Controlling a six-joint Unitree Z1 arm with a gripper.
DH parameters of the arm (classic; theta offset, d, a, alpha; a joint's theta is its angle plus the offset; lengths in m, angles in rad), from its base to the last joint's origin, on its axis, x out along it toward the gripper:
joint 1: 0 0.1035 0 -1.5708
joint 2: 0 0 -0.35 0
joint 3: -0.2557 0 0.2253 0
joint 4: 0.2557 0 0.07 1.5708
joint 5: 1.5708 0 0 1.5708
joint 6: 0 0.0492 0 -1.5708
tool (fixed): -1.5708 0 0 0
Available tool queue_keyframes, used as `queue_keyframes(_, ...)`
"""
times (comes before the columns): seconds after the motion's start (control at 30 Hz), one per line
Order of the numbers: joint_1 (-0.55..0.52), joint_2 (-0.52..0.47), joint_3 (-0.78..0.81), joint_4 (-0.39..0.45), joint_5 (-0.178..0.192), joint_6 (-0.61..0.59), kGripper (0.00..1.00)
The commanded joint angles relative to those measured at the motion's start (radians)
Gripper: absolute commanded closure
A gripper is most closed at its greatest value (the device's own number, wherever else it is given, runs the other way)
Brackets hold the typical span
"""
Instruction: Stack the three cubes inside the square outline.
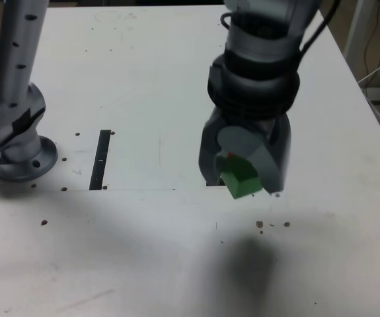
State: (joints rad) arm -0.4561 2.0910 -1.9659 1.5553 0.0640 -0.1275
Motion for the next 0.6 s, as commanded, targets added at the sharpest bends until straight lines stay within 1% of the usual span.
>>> queue_keyframes(0.0, 0.021, -0.03, 0.017, 0.008, 0.003, 0.027, 0.65)
queue_keyframes(0.17, 0.047, -0.086, 0.064, 0.008, 0.008, 0.094, 0.65)
queue_keyframes(0.37, 0.077, -0.149, 0.136, 0.005, 0.011, 0.145, 0.65)
queue_keyframes(0.57, 0.12, -0.186, 0.175, 0.002, 0.01, 0.189, 0.65)
